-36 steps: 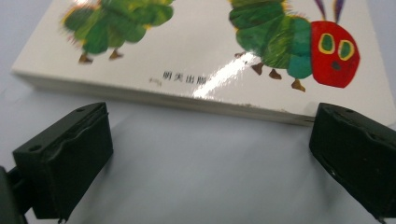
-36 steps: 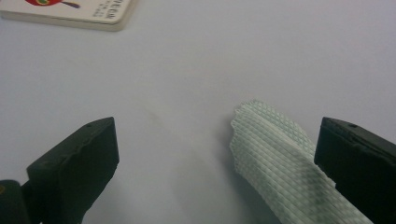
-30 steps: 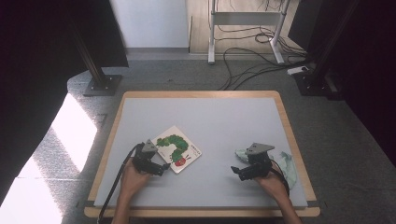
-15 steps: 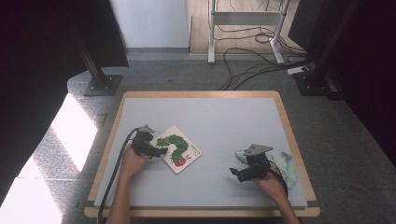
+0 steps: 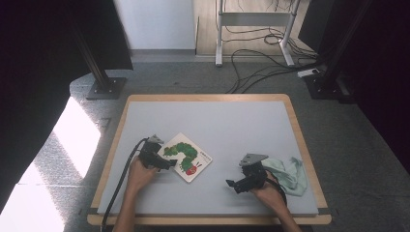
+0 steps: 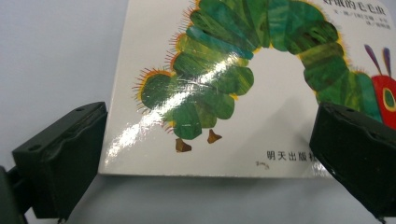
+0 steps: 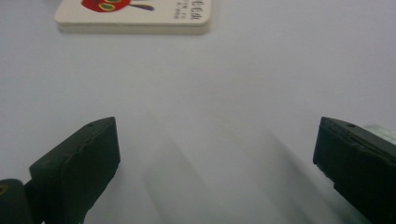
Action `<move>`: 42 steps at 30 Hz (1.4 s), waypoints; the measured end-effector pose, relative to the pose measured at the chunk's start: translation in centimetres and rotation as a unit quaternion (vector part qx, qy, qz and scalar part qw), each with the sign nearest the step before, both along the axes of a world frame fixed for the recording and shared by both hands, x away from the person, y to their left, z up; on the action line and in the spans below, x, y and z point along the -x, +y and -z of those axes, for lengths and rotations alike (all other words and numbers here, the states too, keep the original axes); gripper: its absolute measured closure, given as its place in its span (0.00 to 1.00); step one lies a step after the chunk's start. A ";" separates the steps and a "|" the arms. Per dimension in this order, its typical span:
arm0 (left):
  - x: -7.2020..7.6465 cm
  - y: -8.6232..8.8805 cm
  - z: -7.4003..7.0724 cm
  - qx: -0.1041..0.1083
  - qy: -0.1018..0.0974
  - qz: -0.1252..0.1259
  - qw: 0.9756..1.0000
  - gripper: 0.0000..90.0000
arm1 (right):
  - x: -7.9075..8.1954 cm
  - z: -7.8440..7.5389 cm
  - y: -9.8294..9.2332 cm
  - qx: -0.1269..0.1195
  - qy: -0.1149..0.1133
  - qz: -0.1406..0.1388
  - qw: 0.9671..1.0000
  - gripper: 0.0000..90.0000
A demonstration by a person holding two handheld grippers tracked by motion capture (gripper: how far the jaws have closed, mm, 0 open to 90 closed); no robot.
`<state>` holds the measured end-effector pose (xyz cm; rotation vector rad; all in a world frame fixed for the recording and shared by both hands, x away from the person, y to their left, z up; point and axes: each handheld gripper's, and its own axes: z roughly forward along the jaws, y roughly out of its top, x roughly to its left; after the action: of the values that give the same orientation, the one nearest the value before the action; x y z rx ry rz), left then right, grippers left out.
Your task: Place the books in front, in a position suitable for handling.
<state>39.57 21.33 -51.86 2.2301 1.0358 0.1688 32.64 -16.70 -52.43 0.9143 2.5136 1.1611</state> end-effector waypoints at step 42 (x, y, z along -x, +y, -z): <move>6.3 -4.4 0.2 -0.010 -0.032 0.076 0.997 0.06 | 0.6 0.9 4.8 0.031 -0.002 -0.026 0.999 0.05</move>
<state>33.23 16.89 -52.09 2.2955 0.8301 0.1832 32.00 -11.93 -53.34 0.8365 2.5687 1.0917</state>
